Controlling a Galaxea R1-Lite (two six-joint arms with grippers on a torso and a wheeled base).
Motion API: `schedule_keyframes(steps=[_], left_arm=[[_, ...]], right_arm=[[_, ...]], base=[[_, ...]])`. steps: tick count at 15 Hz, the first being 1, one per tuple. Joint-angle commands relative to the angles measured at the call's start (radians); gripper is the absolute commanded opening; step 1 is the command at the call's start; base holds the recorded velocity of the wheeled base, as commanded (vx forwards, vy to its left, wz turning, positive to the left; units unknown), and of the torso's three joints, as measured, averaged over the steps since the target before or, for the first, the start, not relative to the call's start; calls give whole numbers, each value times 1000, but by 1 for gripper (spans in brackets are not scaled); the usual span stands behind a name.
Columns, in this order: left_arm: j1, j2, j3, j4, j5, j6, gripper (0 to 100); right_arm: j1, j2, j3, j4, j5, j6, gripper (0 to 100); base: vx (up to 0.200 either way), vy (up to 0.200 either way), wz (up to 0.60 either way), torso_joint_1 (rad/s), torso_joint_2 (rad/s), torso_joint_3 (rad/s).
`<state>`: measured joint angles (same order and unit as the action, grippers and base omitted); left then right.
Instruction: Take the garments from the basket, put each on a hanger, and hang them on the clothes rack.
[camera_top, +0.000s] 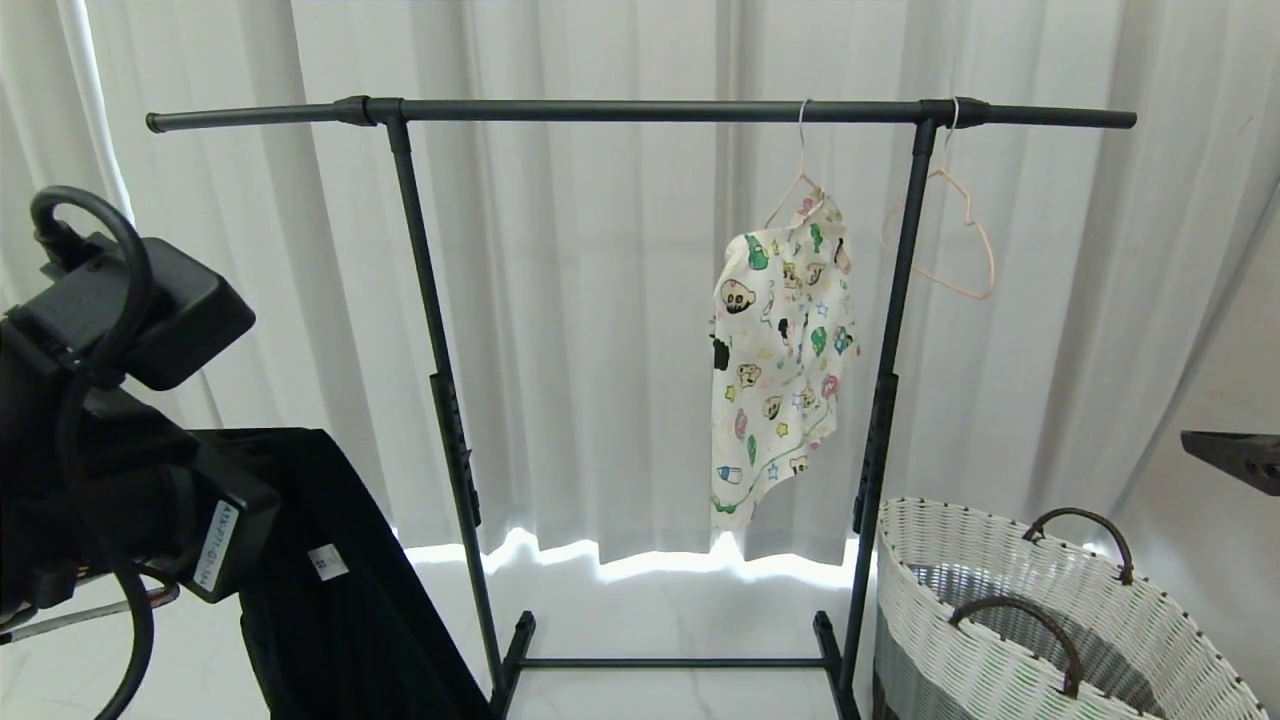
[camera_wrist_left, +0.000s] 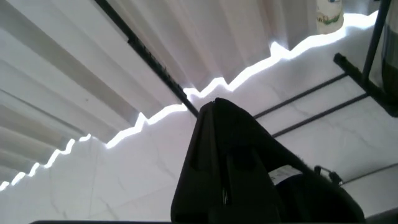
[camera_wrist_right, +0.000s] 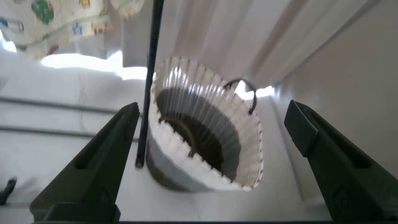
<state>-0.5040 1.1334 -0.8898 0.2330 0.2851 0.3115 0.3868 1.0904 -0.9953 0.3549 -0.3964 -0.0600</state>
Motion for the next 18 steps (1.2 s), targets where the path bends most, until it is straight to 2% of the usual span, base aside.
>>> schedule_keyframes(steps=[1,3,5,6,11,18], left_arm=[[-1,-23,38,2,-15,-2,0],[25,-60,69,0,-78,-6,0],[55,-76,78,-1,-106,-14,0],[53,-92,100,-6,-107,-34,0],[53,-87,143,-130,-106,-20,0],[53,-66,143,-144,-106,0,0]], right_arm=[[0,25,6,1,5,0,100],[0,28,6,1,8,0,100],[0,23,6,-1,7,0,100],[-2,25,4,-1,7,0,100],[-2,68,3,-67,7,0,100],[-2,83,17,-80,1,0,100]], base=[[0,0,0,163,-413,-266],[0,0,0,154,-434,-273],[0,0,0,181,-447,-281],[0,0,0,183,-461,-286],[0,0,0,193,-469,-283],[0,0,0,219,-500,-281]])
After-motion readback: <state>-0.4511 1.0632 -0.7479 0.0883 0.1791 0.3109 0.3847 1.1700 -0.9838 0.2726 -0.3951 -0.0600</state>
